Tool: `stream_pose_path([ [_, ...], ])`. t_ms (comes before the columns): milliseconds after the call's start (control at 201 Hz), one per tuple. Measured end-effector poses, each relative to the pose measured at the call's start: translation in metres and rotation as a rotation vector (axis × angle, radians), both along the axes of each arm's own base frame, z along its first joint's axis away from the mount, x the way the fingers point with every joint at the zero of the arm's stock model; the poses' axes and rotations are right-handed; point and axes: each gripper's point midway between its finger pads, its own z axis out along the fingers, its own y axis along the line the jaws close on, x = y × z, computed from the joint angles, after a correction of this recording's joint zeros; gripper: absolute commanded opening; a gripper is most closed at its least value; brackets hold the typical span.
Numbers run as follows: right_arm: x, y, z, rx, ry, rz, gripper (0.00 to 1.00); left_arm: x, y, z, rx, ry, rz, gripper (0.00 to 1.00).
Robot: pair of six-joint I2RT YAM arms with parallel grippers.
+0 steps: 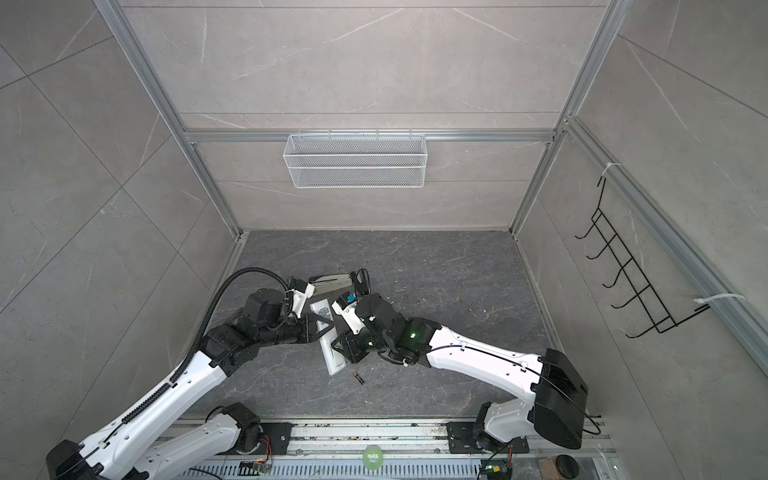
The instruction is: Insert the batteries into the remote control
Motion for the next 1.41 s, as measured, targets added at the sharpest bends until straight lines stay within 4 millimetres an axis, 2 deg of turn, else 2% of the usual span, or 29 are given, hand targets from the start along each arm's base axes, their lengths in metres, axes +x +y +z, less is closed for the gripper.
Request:
stream_pose_path([
  [433,0.003,-0.002,0.004,0.002,-0.023,-0.012,0.30,0.001,0.000,-0.005,0.013,0.013,0.004,0.00],
  [652,0.005,-0.008,-0.002,-0.032,-0.031,-0.031,0.31,0.008,0.006,-0.010,0.023,0.024,0.032,0.00],
  [936,0.006,-0.031,-0.011,-0.105,-0.062,-0.072,0.36,0.016,0.019,-0.024,0.055,0.042,0.071,0.00],
  [1026,0.007,-0.037,-0.014,-0.136,-0.073,-0.084,0.39,0.018,0.022,-0.024,0.060,0.037,0.078,0.00],
  [1095,0.008,-0.043,-0.018,-0.166,-0.081,-0.093,0.44,0.019,0.024,-0.025,0.064,0.032,0.082,0.00],
  [1285,0.005,-0.060,-0.032,-0.257,-0.083,-0.092,0.55,0.013,0.034,-0.025,0.068,0.018,0.095,0.00],
  [1409,0.001,-0.067,-0.044,-0.304,-0.070,-0.081,0.54,0.006,0.042,-0.030,0.068,0.017,0.109,0.00],
])
